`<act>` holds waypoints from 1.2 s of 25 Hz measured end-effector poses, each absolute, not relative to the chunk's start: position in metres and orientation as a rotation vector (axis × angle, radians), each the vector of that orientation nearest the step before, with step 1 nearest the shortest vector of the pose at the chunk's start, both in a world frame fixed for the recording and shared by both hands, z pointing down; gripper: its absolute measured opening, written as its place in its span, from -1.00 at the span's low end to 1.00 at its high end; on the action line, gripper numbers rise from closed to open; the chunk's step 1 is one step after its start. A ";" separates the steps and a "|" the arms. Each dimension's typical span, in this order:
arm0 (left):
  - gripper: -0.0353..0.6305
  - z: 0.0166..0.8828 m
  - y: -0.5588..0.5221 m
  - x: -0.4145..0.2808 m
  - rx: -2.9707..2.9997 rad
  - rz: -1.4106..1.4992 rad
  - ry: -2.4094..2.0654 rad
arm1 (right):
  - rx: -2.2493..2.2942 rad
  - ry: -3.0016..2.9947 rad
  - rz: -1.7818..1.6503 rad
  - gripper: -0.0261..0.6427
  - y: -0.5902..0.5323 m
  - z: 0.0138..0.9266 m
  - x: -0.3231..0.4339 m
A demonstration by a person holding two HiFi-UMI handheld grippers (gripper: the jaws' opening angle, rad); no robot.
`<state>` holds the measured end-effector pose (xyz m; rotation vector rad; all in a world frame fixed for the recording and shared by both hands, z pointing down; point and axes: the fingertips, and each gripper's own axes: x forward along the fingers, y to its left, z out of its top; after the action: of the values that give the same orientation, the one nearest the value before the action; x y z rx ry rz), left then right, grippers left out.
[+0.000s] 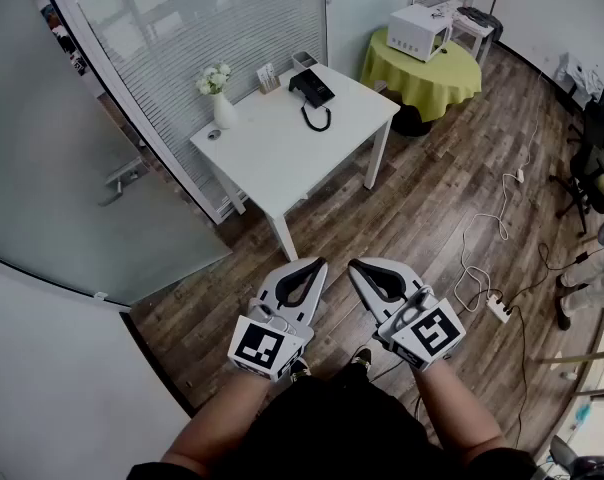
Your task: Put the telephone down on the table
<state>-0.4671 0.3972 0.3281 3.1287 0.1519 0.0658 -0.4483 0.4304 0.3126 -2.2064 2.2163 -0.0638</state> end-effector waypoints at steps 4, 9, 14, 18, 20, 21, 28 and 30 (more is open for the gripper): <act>-0.87 0.324 0.398 -0.462 3.131 0.060 0.146 | -2.196 2.209 -0.057 -0.86 0.431 0.309 -0.445; -0.87 0.322 0.403 -0.454 3.133 0.055 0.140 | -2.205 2.207 -0.053 -0.85 0.437 0.307 -0.438; -0.87 0.326 0.409 -0.444 3.123 0.049 0.111 | -2.214 2.182 -0.058 -0.85 0.445 0.308 -0.422; -0.87 0.323 0.416 -0.429 3.135 0.058 0.115 | -2.207 2.201 -0.043 -0.85 0.450 0.306 -0.410; -0.87 0.323 0.420 -0.420 3.142 0.066 0.119 | -2.202 2.205 -0.039 -0.85 0.454 0.306 -0.402; -0.87 0.323 0.422 -0.415 3.140 0.067 0.115 | -2.202 2.206 -0.040 -0.85 0.456 0.306 -0.397; -0.87 0.323 0.443 -0.376 3.159 0.102 0.108 | -2.177 2.238 -0.031 -0.85 0.473 0.307 -0.360; -0.87 0.321 0.448 -0.367 3.159 0.098 0.095 | -2.173 2.246 -0.034 -0.85 0.477 0.307 -0.350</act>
<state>-0.3669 0.4483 0.3211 3.1592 0.0954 0.0983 -0.3501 0.4771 0.3070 -2.1731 2.2457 -0.0339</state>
